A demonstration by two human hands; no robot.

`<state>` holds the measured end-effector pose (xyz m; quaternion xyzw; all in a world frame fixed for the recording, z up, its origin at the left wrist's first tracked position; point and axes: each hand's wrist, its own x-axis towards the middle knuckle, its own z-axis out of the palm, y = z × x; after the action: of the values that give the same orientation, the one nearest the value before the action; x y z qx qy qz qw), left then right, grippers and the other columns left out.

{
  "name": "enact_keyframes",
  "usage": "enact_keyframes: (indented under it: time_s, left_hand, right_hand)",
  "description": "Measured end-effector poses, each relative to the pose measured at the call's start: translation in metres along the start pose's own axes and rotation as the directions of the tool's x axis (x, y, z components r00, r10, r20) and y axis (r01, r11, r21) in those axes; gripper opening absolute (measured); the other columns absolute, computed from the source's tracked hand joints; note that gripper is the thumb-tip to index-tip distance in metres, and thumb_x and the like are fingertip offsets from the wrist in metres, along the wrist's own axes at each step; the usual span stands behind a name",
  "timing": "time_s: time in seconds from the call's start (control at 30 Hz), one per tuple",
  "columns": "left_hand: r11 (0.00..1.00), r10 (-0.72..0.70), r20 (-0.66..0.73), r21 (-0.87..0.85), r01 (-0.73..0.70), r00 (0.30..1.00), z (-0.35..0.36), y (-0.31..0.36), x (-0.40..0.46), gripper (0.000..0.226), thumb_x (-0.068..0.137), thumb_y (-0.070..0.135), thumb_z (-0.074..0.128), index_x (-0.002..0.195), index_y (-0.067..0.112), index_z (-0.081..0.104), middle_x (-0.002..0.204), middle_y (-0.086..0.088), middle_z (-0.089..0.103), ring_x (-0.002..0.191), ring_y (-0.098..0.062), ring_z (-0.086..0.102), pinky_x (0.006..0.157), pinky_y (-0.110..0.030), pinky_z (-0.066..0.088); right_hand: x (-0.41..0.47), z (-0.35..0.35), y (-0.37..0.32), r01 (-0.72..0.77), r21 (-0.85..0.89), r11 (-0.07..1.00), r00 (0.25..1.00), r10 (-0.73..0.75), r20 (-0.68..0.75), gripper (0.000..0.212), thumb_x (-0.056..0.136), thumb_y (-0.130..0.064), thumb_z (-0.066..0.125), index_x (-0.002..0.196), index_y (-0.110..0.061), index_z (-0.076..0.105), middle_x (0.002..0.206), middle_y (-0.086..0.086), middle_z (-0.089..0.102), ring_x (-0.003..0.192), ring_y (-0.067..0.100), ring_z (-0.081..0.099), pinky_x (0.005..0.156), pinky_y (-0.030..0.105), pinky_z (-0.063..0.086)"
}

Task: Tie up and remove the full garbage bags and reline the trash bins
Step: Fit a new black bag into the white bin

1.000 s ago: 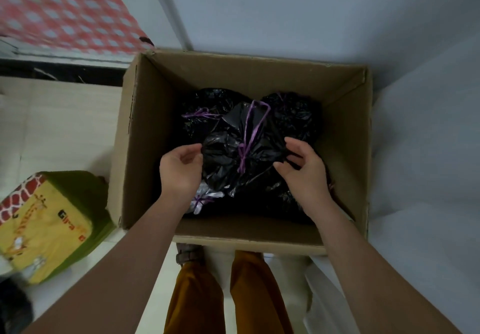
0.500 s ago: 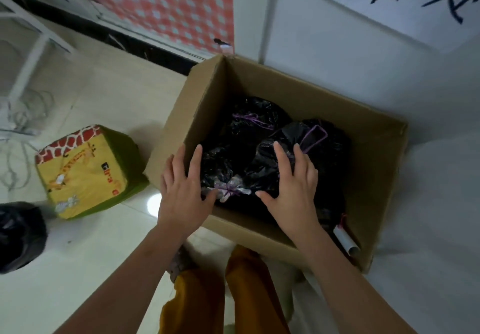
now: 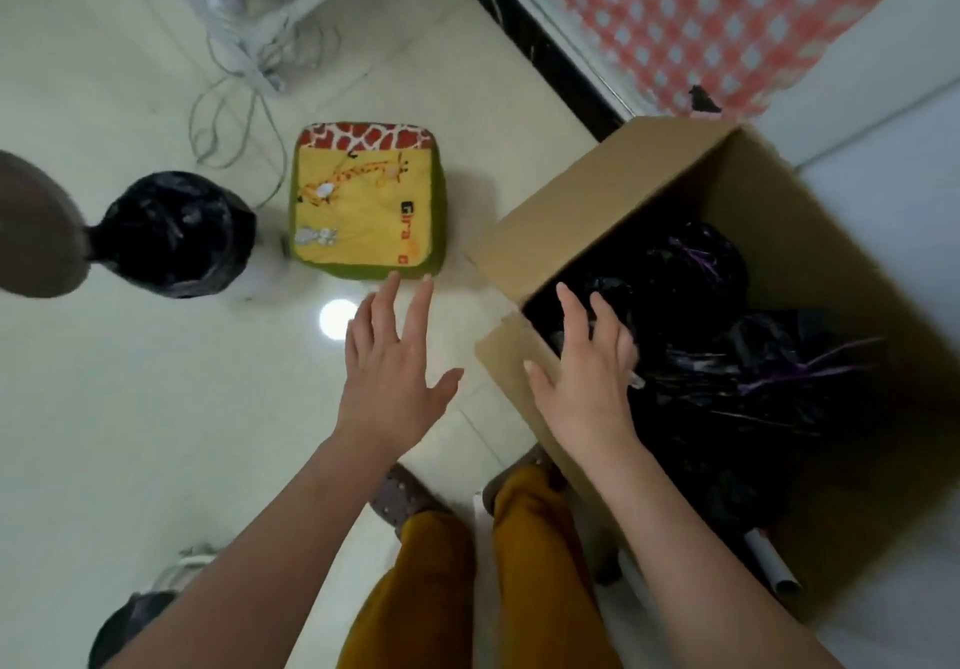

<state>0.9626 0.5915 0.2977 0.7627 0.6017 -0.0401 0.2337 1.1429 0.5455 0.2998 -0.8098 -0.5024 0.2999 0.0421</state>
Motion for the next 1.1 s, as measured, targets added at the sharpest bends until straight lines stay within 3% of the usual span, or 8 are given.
enact_keyframes:
  time_s: [0.13,0.27,0.6,0.9,1.03,1.1]
  left_hand:
    - [0.988,-0.149,-0.028,-0.041,0.147,0.989,-0.041,-0.064,-0.047,0.095,0.083,0.042,0.069,0.154,0.021,0.011,0.158,-0.016,0.009,0.142,-0.038,0.013,0.116,-0.052,0.02]
    - [0.954,-0.286,-0.098,-0.122,0.273,0.953,-0.084,-0.12,-0.092,0.095,0.08,0.038,0.074,0.154,0.017,0.018,0.156,-0.018,0.015,0.139,-0.039,0.019,0.115,-0.05,0.022]
    - [0.775,-0.595,-0.177,-0.384,0.501,0.784,-0.17,-0.236,-0.203,0.09,0.084,0.037,0.07,0.154,0.022,0.015,0.156,-0.011,0.009,0.141,-0.032,0.014,0.115,-0.047,0.024]
    - [0.543,-0.815,-0.156,-0.541,0.643,0.557,-0.209,-0.312,-0.293,0.087,0.085,0.032,0.07,0.153,0.019,0.017,0.155,-0.012,0.012,0.139,-0.032,0.016,0.113,-0.048,0.028]
    - [0.37,-0.913,-0.097,-0.606,0.704,0.396,-0.198,-0.337,-0.326,0.085,0.084,0.029,0.071,0.152,0.019,0.021,0.154,-0.012,0.014,0.138,-0.034,0.019,0.11,-0.05,0.03]
    - [0.242,-0.959,-0.041,-0.63,0.738,0.279,-0.18,-0.351,-0.344,0.085,0.082,0.028,0.074,0.151,0.017,0.025,0.153,-0.014,0.017,0.136,-0.037,0.021,0.108,-0.052,0.031]
  right_hand:
    - [-0.022,0.014,-0.079,0.123,-0.02,0.992,0.991,-0.122,0.051,0.082,0.088,-0.028,0.067,0.151,-0.028,0.015,0.155,0.009,0.016,0.14,0.028,0.017,0.117,0.045,0.025]
    - [-0.055,0.025,-0.15,0.258,-0.055,0.964,0.961,-0.251,0.112,0.079,0.09,-0.03,0.063,0.152,-0.031,0.012,0.156,0.007,0.016,0.141,0.026,0.016,0.117,0.042,0.021]
    - [-0.145,0.044,-0.31,0.532,-0.056,0.845,0.814,-0.492,0.31,0.077,0.095,-0.028,0.058,0.152,-0.033,0.007,0.158,0.005,0.011,0.143,0.023,0.012,0.12,0.038,0.019]
    - [-0.211,0.08,-0.42,0.693,-0.011,0.721,0.651,-0.619,0.439,0.073,0.095,-0.025,0.058,0.15,-0.034,0.011,0.157,0.002,0.011,0.141,0.021,0.014,0.118,0.041,0.028]
    - [-0.221,0.103,-0.451,0.775,-0.001,0.632,0.544,-0.666,0.51,0.074,0.094,-0.025,0.059,0.15,-0.035,0.012,0.155,0.002,0.014,0.141,0.019,0.015,0.116,0.039,0.031]
    - [-0.222,0.125,-0.46,0.812,0.007,0.584,0.479,-0.673,0.564,0.074,0.094,-0.024,0.06,0.15,-0.035,0.013,0.154,0.002,0.017,0.14,0.019,0.017,0.116,0.039,0.032]
